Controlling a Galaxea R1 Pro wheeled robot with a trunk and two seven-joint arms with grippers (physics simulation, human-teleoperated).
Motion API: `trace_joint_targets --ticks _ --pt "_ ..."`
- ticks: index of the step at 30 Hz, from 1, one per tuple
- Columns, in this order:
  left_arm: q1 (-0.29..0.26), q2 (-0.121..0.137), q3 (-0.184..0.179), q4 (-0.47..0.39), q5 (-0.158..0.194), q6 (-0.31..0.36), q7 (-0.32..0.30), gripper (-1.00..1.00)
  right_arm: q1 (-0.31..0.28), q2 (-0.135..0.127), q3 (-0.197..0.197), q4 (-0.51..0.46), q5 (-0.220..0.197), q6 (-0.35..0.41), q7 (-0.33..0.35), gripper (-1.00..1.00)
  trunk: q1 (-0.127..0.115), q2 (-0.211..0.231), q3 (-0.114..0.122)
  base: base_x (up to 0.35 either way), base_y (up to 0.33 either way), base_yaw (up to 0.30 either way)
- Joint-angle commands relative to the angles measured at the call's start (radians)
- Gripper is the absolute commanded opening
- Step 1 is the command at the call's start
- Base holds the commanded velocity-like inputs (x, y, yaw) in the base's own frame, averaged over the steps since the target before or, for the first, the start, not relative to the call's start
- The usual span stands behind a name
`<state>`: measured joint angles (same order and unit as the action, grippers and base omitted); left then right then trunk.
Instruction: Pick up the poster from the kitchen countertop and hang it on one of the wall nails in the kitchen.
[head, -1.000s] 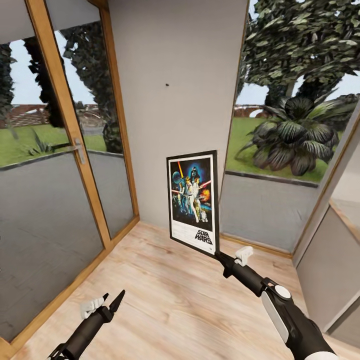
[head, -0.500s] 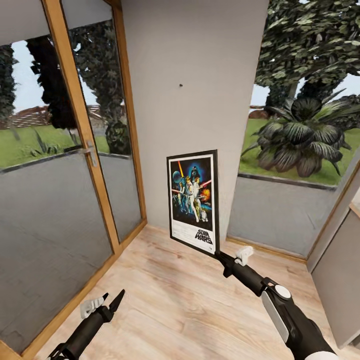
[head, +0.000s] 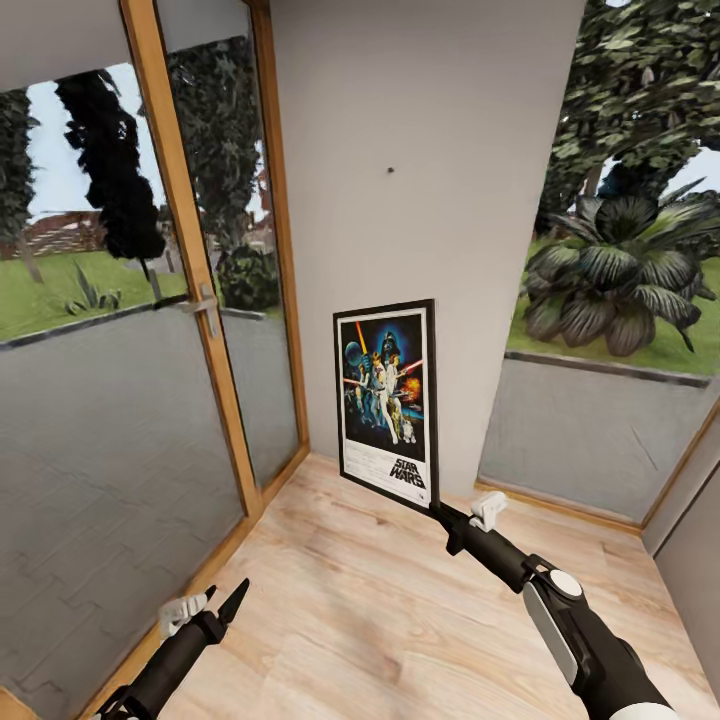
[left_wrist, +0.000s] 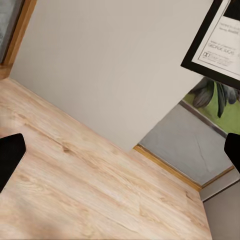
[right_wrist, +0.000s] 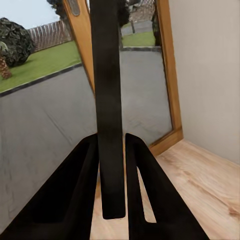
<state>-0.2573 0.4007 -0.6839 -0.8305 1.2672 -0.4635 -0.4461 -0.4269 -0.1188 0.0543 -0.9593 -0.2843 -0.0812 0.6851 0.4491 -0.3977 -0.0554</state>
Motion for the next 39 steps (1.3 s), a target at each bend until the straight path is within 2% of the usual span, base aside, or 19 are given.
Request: trace_joint_targets --ticks 1,18,39 --pt "-0.002 0.001 -0.007 0.001 0.011 -0.006 -0.003 1.0 -0.001 -0.001 0.002 0.001 -0.007 -0.002 0.002 -1.0 0.001 -0.002 -0.002 0.131 0.334 -0.029" --pt "-0.002 0.001 -0.006 0.001 0.011 -0.007 -0.004 1.0 -0.001 -0.001 0.004 0.001 -0.007 -0.001 0.003 -1.0 0.001 -0.002 0.008 0.13 0.328 -0.238" --pt "-0.002 0.001 -0.009 0.002 0.011 -0.009 -0.005 1.0 -0.001 0.0 0.005 0.006 -0.007 0.0 0.002 -1.0 0.001 -0.002 0.03 0.019 0.03 -0.251"
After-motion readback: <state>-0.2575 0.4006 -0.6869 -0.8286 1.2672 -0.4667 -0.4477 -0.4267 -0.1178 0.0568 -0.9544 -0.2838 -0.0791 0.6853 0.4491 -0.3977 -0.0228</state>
